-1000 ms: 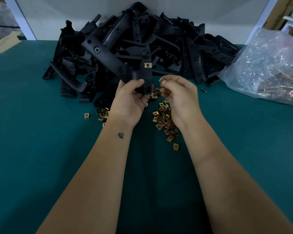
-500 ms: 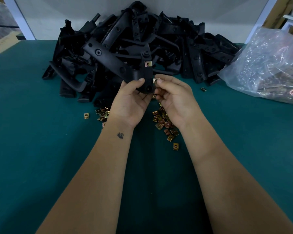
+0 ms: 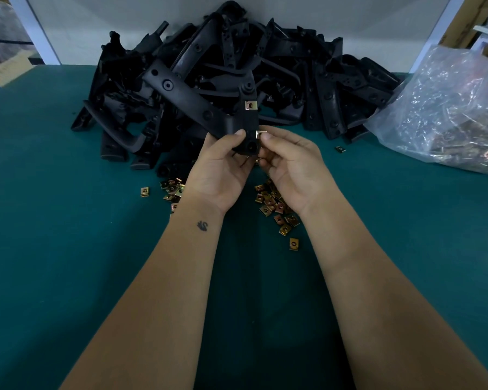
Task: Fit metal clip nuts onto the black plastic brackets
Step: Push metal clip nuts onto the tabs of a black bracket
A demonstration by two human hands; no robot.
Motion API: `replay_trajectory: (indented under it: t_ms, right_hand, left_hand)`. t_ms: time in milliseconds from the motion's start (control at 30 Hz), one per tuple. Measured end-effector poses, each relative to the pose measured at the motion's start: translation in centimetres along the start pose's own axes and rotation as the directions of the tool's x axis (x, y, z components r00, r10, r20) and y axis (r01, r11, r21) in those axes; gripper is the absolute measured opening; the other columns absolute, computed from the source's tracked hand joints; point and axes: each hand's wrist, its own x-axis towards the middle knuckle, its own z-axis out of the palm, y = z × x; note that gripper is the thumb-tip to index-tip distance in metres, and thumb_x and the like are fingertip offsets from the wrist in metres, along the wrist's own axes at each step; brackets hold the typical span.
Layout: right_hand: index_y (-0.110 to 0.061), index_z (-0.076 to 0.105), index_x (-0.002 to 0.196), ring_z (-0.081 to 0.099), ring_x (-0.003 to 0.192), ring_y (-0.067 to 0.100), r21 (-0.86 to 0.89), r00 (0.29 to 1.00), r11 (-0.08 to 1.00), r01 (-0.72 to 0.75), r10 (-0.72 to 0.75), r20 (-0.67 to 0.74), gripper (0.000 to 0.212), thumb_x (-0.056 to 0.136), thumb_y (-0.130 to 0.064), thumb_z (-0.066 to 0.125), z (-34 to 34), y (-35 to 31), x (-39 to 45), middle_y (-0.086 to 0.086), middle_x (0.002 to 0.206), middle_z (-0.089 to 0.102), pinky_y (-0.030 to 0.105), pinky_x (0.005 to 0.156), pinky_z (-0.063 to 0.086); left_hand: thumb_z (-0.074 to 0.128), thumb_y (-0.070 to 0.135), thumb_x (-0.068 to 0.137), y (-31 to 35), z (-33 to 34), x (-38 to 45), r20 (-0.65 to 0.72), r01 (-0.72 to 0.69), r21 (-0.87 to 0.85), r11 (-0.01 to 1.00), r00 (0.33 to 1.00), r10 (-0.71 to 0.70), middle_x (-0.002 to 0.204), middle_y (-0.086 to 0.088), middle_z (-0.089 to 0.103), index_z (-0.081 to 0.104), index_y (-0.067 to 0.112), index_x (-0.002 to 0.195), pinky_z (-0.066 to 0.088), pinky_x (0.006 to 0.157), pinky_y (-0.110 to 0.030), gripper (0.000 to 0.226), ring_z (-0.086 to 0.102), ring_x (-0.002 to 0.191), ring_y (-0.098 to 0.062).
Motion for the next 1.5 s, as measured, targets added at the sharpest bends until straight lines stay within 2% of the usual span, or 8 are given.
replay_trajectory:
  t_ms: [333, 500, 667, 933, 1100, 1233, 1367, 1500]
  right_hand:
    - [-0.006, 0.070, 0.100, 0.057, 0.071, 0.012, 0.033, 0.999, 0.999, -0.036, 0.035, 0.015, 0.011, 0.092, -0.008, 0.063, 0.0, -0.1, -0.1, 0.004, 0.088, 0.066, 0.023, 0.068, 0.048]
    - [-0.008, 0.069, 0.091, 0.056, 0.067, 0.010, 0.006, 0.999, 0.999, -0.048, 0.048, -0.008, 0.006, 0.092, -0.007, 0.063, 0.4, -0.1, -0.2, 0.003, 0.082, 0.065, 0.024, 0.069, 0.047]
    - [-0.007, 0.068, 0.089, 0.052, 0.064, 0.009, -0.067, 0.997, 0.998, 0.010, -0.015, -0.080, 0.005, 0.092, -0.007, 0.064, 0.6, 0.1, -0.2, 0.004, 0.081, 0.063, 0.022, 0.065, 0.047]
    - [-0.012, 0.070, 0.079, 0.056, 0.065, 0.002, -0.186, 0.988, 0.980, 0.068, -0.092, -0.123, 0.013, 0.091, -0.007, 0.066, 1.0, 0.4, -0.2, -0.001, 0.077, 0.067, 0.018, 0.062, 0.043]
    - [-0.013, 0.073, 0.090, 0.062, 0.075, 0.003, -0.262, 0.972, 0.952, 0.161, -0.198, -0.125, 0.010, 0.092, -0.010, 0.065, 1.4, 0.4, -0.4, -0.001, 0.085, 0.072, 0.018, 0.066, 0.046]
    - [-0.015, 0.073, 0.092, 0.065, 0.077, 0.000, -0.518, 0.915, 0.803, 0.294, -0.394, -0.090, 0.005, 0.089, -0.018, 0.069, 2.0, 0.7, -0.8, -0.008, 0.083, 0.071, 0.017, 0.069, 0.050]
    - [-0.016, 0.066, 0.098, 0.057, 0.086, 0.007, -0.832, 0.835, 0.452, 0.323, -0.549, 0.026, 0.023, 0.087, -0.036, 0.071, 2.2, 1.4, -1.3, -0.006, 0.096, 0.062, 0.025, 0.075, 0.048]
    - [-0.013, 0.065, 0.098, 0.056, 0.080, 0.013, -0.907, 0.783, 0.265, 0.328, -0.614, 0.104, 0.027, 0.091, -0.039, 0.064, 2.1, 1.3, -1.4, -0.003, 0.096, 0.059, 0.038, 0.068, 0.050]
  left_hand:
    - [0.053, 0.005, 0.096, 0.0, 0.3, -0.2, 0.014, -0.008, 0.039, 0.999, 1.000, 0.008, 0.109, -0.005, 0.065, 0.055, 0.016, 0.116, 0.050, 0.088, -0.029, 0.023, 0.062, 0.096, -0.017]
    - [0.052, 0.005, 0.096, 0.1, 0.4, -0.2, 0.031, -0.019, 0.053, 0.998, 0.999, 0.018, 0.111, -0.005, 0.064, 0.051, 0.016, 0.123, 0.050, 0.084, -0.028, 0.030, 0.062, 0.096, -0.017]
    - [0.048, 0.004, 0.100, -0.4, 0.6, -0.1, 0.029, -0.038, 0.102, 0.994, 0.999, 0.036, 0.116, -0.005, 0.063, 0.045, 0.017, 0.134, 0.047, 0.092, -0.034, 0.037, 0.060, 0.104, -0.020]
    - [0.052, 0.003, 0.098, -0.8, 0.6, 0.2, 0.025, -0.023, 0.112, 0.993, 0.999, 0.021, 0.102, 0.001, 0.071, 0.052, 0.017, 0.124, 0.055, 0.077, -0.028, 0.029, 0.068, 0.095, -0.015]
    - [0.054, 0.008, 0.099, -1.0, 0.6, 0.3, -0.021, -0.003, 0.094, 0.996, 1.000, 0.005, 0.108, -0.003, 0.072, 0.056, 0.015, 0.123, 0.057, 0.090, -0.034, 0.025, 0.069, 0.101, -0.018]
    - [0.046, 0.007, 0.103, -1.1, 0.7, 0.4, -0.104, -0.006, 0.027, 1.000, 0.995, 0.008, 0.119, -0.011, 0.068, 0.056, 0.013, 0.127, 0.048, 0.105, -0.046, 0.027, 0.064, 0.112, -0.026]
    - [0.048, 0.003, 0.101, -0.9, 0.6, 0.3, -0.111, 0.004, -0.037, 0.999, 0.994, -0.008, 0.098, -0.005, 0.075, 0.062, 0.018, 0.116, 0.060, 0.078, -0.034, 0.026, 0.073, 0.090, -0.020]
    - [0.046, 0.003, 0.102, -0.9, 0.7, 0.3, -0.141, 0.018, -0.018, 1.000, 0.990, -0.020, 0.097, -0.004, 0.073, 0.062, 0.018, 0.113, 0.060, 0.076, -0.033, 0.026, 0.071, 0.090, -0.019]
